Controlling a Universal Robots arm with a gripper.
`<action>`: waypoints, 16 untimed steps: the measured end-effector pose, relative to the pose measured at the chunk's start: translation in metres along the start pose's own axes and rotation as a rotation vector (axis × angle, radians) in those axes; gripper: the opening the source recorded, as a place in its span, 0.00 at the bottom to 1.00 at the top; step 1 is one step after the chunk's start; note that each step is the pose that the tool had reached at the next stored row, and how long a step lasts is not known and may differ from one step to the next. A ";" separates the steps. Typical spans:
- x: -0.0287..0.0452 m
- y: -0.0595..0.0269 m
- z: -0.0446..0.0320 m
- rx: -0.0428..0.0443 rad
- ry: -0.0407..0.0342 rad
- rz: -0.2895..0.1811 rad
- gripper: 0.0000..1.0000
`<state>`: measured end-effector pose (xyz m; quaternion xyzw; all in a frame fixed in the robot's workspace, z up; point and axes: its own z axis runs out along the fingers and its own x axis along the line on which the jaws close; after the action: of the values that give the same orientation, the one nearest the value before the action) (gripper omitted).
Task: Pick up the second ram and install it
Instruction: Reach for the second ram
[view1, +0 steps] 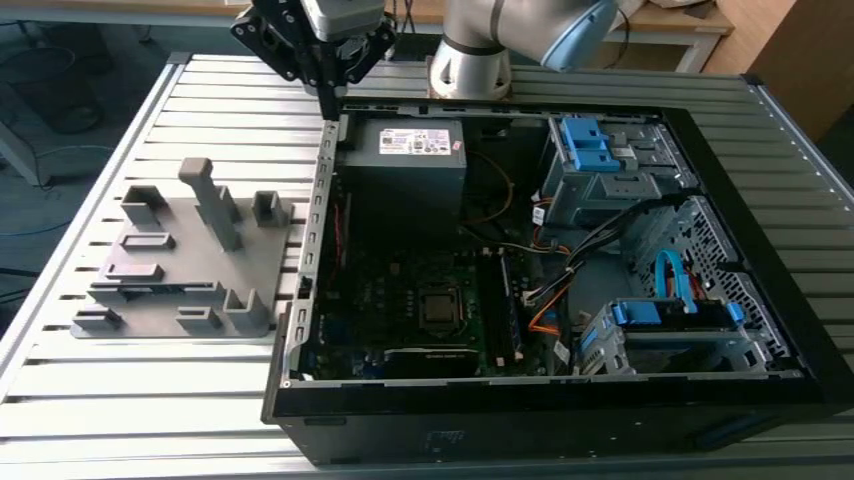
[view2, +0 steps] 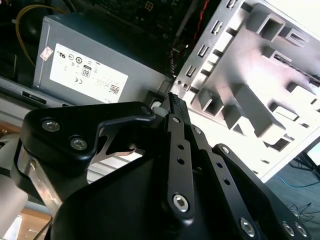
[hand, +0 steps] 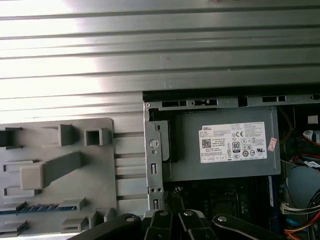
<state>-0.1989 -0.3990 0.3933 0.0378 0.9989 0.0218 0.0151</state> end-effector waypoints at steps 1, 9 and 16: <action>0.0016 -0.0001 0.0000 0.0000 -0.0001 0.000 0.10; 0.0141 -0.0011 -0.0005 0.0000 -0.0002 0.000 0.10; 0.0236 -0.0018 -0.0008 0.0000 -0.0002 0.000 0.10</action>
<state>-0.2226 -0.3989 0.3933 0.0378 0.9989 0.0218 0.0152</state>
